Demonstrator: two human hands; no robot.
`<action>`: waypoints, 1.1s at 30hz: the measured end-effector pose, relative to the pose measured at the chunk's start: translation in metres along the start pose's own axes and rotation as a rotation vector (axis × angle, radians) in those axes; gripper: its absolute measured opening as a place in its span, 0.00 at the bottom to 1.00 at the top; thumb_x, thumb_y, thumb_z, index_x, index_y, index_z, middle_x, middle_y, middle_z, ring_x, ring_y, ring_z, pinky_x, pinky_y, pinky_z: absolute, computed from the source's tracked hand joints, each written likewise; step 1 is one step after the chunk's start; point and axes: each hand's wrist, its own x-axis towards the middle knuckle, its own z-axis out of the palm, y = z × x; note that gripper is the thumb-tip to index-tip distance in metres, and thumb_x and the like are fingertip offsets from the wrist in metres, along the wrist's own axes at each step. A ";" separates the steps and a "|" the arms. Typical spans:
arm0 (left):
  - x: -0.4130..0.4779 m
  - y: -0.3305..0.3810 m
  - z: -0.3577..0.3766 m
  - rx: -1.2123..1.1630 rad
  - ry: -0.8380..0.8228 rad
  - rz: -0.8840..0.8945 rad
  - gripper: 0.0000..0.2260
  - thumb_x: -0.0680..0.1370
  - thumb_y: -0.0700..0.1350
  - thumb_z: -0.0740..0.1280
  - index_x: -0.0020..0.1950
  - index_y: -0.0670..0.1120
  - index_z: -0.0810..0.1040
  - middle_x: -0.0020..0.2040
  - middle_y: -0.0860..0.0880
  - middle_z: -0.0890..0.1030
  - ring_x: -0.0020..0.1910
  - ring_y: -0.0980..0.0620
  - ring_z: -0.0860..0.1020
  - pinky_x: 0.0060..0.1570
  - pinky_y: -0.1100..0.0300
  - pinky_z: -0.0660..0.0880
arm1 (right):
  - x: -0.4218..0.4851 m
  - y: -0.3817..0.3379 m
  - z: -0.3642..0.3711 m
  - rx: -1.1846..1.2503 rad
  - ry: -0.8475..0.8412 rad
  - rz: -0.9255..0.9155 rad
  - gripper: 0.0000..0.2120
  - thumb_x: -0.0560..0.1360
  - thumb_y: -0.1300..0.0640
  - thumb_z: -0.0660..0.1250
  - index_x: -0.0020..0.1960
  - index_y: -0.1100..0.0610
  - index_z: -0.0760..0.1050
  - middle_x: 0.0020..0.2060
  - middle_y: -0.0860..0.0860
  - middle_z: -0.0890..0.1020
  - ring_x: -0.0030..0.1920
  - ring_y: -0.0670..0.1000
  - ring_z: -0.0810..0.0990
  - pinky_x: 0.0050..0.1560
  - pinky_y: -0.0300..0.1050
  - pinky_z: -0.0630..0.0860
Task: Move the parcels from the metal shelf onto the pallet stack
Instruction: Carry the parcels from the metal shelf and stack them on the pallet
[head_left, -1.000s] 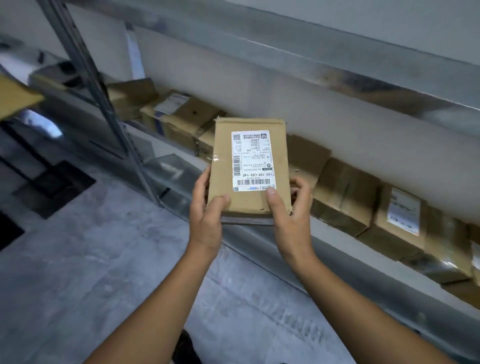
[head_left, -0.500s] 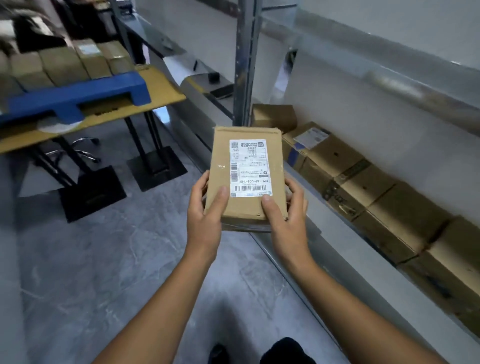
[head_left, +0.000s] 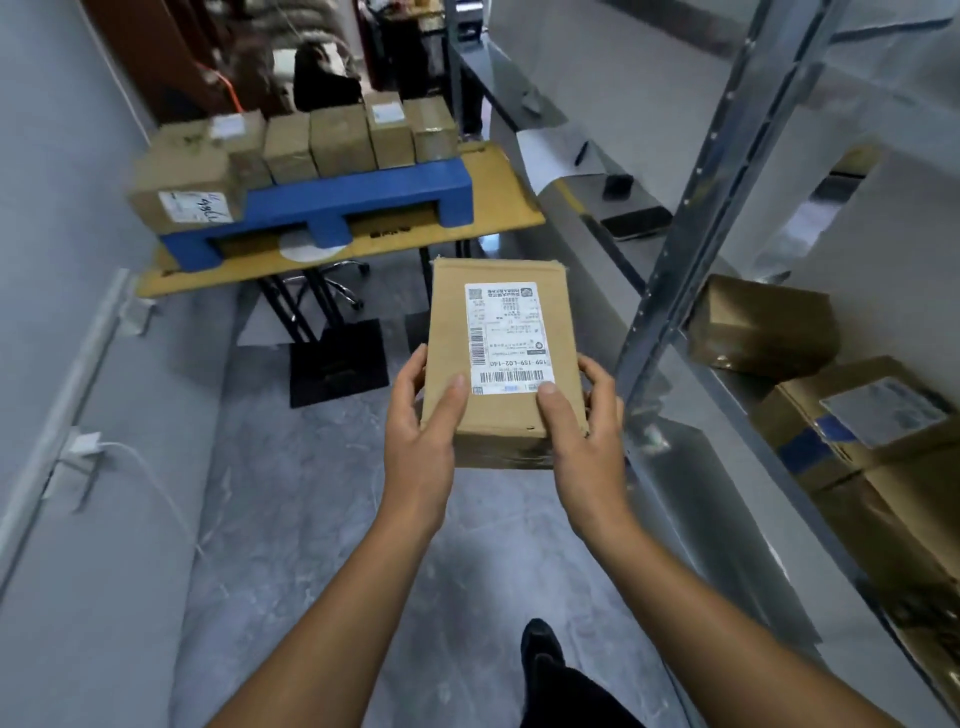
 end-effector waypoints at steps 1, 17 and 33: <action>0.013 0.001 0.004 0.008 0.019 0.011 0.27 0.76 0.60 0.72 0.74 0.60 0.72 0.66 0.58 0.81 0.66 0.55 0.79 0.60 0.56 0.79 | 0.015 -0.002 0.005 0.009 -0.021 0.002 0.20 0.74 0.32 0.66 0.64 0.25 0.66 0.63 0.41 0.71 0.57 0.26 0.73 0.51 0.21 0.70; 0.189 -0.003 -0.004 -0.029 0.263 -0.011 0.24 0.78 0.56 0.70 0.73 0.60 0.72 0.64 0.57 0.82 0.62 0.56 0.82 0.56 0.56 0.81 | 0.193 0.006 0.116 0.046 -0.277 0.043 0.29 0.73 0.30 0.65 0.72 0.35 0.67 0.64 0.40 0.69 0.59 0.29 0.73 0.51 0.21 0.72; 0.442 0.034 -0.174 -0.106 0.335 0.074 0.25 0.77 0.53 0.72 0.74 0.57 0.72 0.63 0.58 0.83 0.61 0.57 0.82 0.50 0.67 0.80 | 0.324 -0.026 0.399 0.076 -0.331 -0.021 0.24 0.71 0.28 0.65 0.65 0.27 0.67 0.64 0.43 0.69 0.58 0.26 0.73 0.50 0.21 0.72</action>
